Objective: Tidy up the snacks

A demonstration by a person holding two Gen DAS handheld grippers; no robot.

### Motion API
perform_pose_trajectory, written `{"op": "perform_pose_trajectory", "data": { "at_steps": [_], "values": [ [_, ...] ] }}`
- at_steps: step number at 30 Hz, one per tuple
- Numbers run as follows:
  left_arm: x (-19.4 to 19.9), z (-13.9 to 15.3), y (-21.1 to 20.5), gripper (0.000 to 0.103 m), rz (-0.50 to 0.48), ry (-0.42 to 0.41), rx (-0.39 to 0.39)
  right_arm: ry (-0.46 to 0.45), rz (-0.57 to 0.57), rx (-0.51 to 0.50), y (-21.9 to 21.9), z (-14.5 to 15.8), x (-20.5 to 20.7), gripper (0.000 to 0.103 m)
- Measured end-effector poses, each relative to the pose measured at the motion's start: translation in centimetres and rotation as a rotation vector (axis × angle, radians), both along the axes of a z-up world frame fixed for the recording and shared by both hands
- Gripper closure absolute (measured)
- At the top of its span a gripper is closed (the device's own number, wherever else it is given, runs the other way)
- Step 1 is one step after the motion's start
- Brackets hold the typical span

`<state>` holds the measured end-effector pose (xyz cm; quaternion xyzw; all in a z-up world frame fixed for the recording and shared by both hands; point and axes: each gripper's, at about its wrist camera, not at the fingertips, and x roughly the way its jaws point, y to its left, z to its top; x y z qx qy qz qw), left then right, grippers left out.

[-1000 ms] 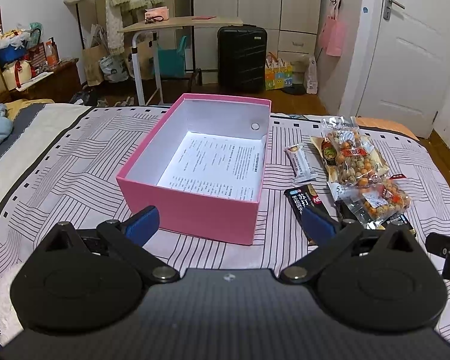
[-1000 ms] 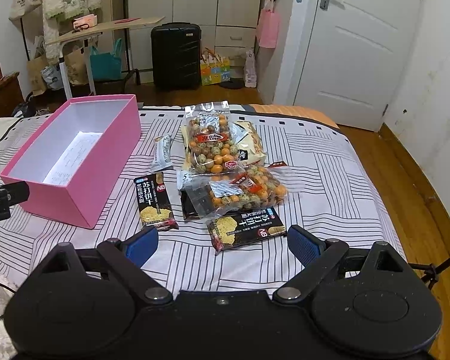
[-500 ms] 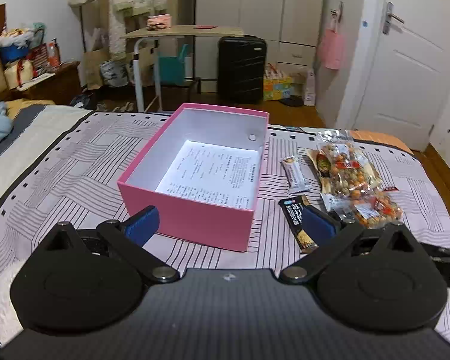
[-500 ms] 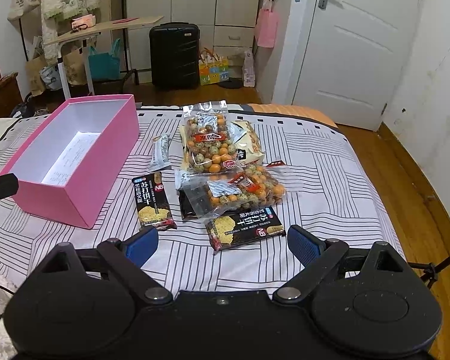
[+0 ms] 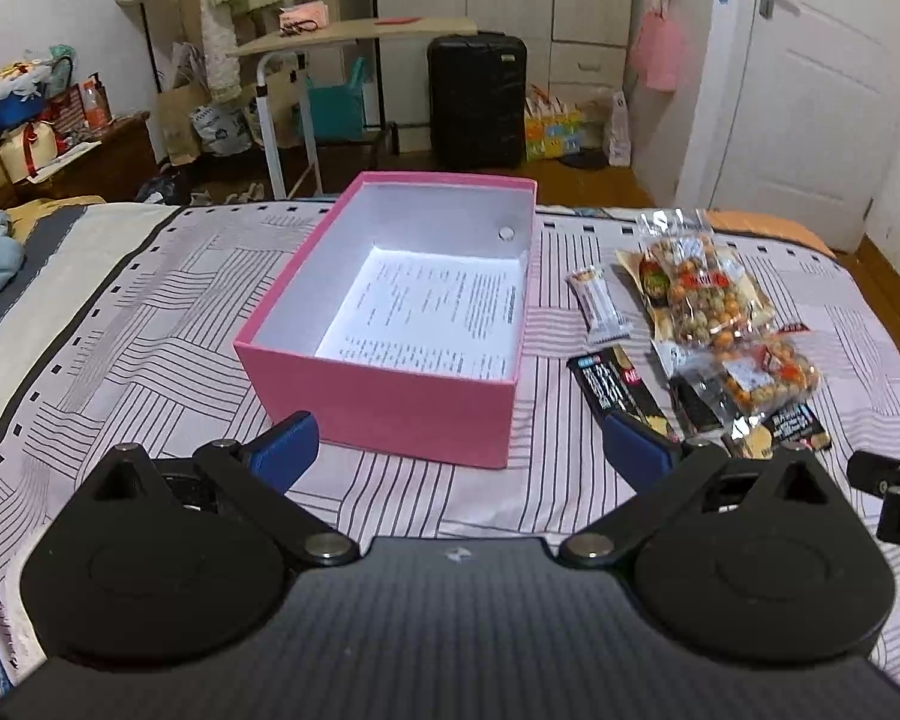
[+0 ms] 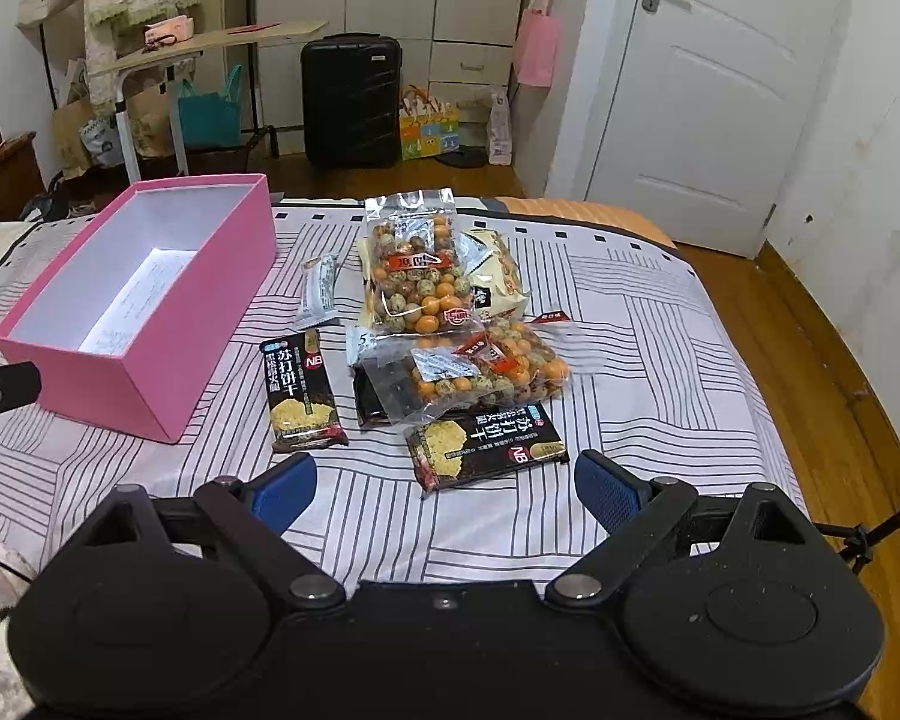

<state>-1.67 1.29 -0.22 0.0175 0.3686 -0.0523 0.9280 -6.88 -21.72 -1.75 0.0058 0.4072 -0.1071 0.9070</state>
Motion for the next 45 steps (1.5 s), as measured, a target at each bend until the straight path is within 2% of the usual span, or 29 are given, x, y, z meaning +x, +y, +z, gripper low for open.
{"op": "perform_pose_trajectory", "data": {
  "at_steps": [13,20,24,27,29,31,35,38,39,41,43,45],
  "values": [
    [0.9,0.1,-1.5,0.002,-0.051,0.047,-0.005,-0.074,0.085,0.063,-2.1,0.5,0.3,0.008],
    [4.5,2.1,-2.4,0.001,-0.056,0.086,-0.18,-0.155,0.258,0.106,-4.1,1.9,1.8,0.008],
    [6.9,3.0,-4.7,0.001,-0.16,0.057,-0.191,-0.23,0.344,0.163,-5.6,1.9,3.1,0.008],
    [9.5,2.9,-6.7,0.002,-0.215,0.084,-0.198,-0.257,0.345,0.105,-6.0,0.9,5.1,0.008],
    [11.9,2.1,-8.5,0.004,-0.23,0.125,-0.171,-0.264,0.376,0.048,-5.8,-0.3,6.9,0.008],
    [14.0,0.9,-9.8,0.004,-0.224,0.141,-0.172,-0.268,0.41,0.034,-5.9,-1.8,8.8,0.008],
    [17.0,-2.6,-12.2,0.018,-0.201,0.112,-0.17,-0.286,0.486,0.032,-5.7,-5.3,12.0,0.008],
    [18.7,-5.1,-13.5,0.028,-0.215,0.12,-0.189,-0.271,0.523,-0.068,-4.9,-8.2,14.3,0.008],
    [19.1,-5.7,-13.9,0.028,-0.228,0.124,-0.201,-0.257,0.519,-0.085,-4.8,-9.0,15.1,0.008],
    [20.2,-6.9,-15.1,0.028,-0.31,0.136,-0.226,-0.223,0.475,-0.044,-5.4,-10.3,16.6,0.008],
    [21.2,-8.0,-15.9,0.028,-0.319,0.139,-0.243,-0.194,0.412,0.026,-6.4,-11.2,18.0,0.008],
    [22.2,-9.1,-16.9,0.028,-0.32,0.132,-0.24,-0.158,0.363,0.054,-7.1,-11.9,19.1,0.006]
  ]
}}
